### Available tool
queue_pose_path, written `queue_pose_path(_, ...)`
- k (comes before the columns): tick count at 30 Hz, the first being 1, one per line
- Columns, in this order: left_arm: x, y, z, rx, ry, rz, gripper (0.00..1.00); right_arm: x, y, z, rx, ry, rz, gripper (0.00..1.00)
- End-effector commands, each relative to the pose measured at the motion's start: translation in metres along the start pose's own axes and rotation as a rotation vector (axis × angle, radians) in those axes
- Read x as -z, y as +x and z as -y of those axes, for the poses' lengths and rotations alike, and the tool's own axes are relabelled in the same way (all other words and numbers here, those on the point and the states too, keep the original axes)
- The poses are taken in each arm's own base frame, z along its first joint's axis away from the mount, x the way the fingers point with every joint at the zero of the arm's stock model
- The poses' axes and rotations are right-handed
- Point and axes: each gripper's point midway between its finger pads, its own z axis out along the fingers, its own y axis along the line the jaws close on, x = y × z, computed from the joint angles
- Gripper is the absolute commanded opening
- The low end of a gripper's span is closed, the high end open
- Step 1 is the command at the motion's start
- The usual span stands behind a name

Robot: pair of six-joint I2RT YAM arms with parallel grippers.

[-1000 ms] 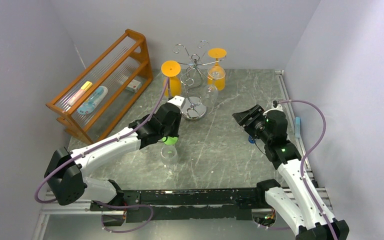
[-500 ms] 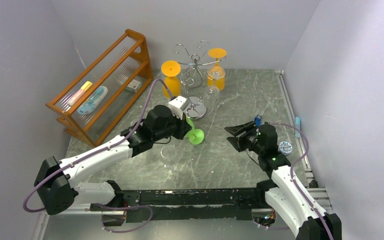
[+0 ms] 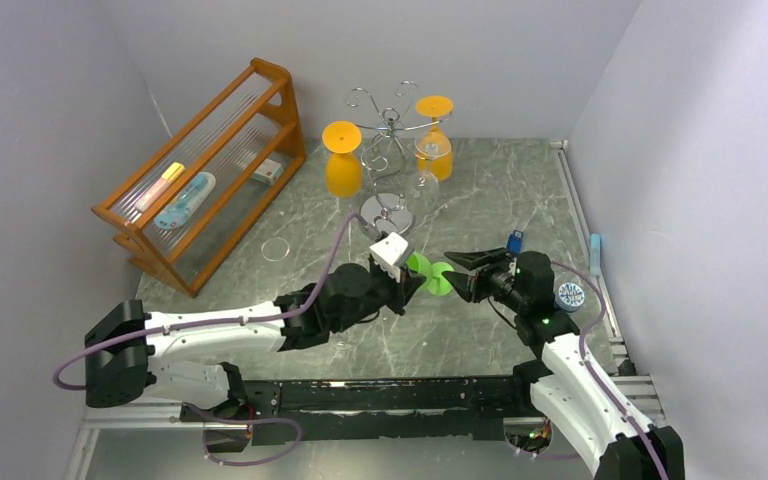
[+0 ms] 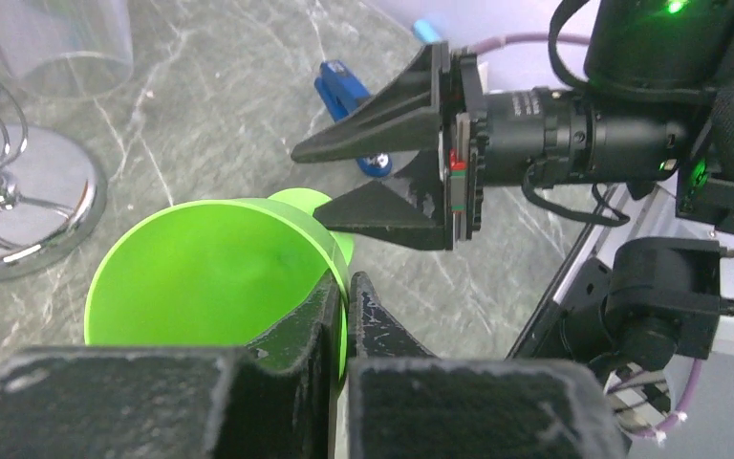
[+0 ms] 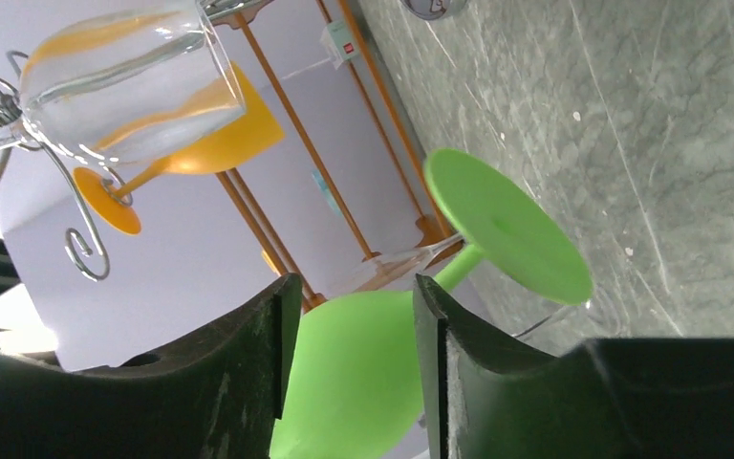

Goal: Place the wine glass upside down on the wine glass rack

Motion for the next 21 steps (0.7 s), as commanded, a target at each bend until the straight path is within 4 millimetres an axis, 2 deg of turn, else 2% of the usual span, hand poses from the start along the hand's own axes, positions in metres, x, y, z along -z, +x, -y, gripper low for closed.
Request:
queue_pose_path(1, -0.007, -0.036, 0.001, -0.024, -0.083, 0.183, 0.05, 0.003, -0.003, 0.014, -0.092, 0.049, 0.024, 0.48)
queue_pose_path(4, -0.008, -0.031, 0.007, -0.037, -0.071, 0.190, 0.05, 0.004, -0.007, 0.019, -0.079, 0.084, 0.056, 0.42)
queue_pose_path(10, -0.010, -0.028, 0.010, -0.032, -0.070, 0.202, 0.05, 0.002, -0.010, 0.020, -0.064, 0.095, 0.070, 0.43)
queue_pose_path(16, -0.015, -0.026, 0.018, -0.022, -0.038, 0.210, 0.05, -0.008, -0.008, 0.031, -0.077, 0.120, 0.031, 0.43)
queue_pose_path(21, -0.018, -0.018, 0.023, -0.021, -0.017, 0.194, 0.05, -0.013, -0.003, 0.023, -0.085, 0.063, -0.007, 0.43)
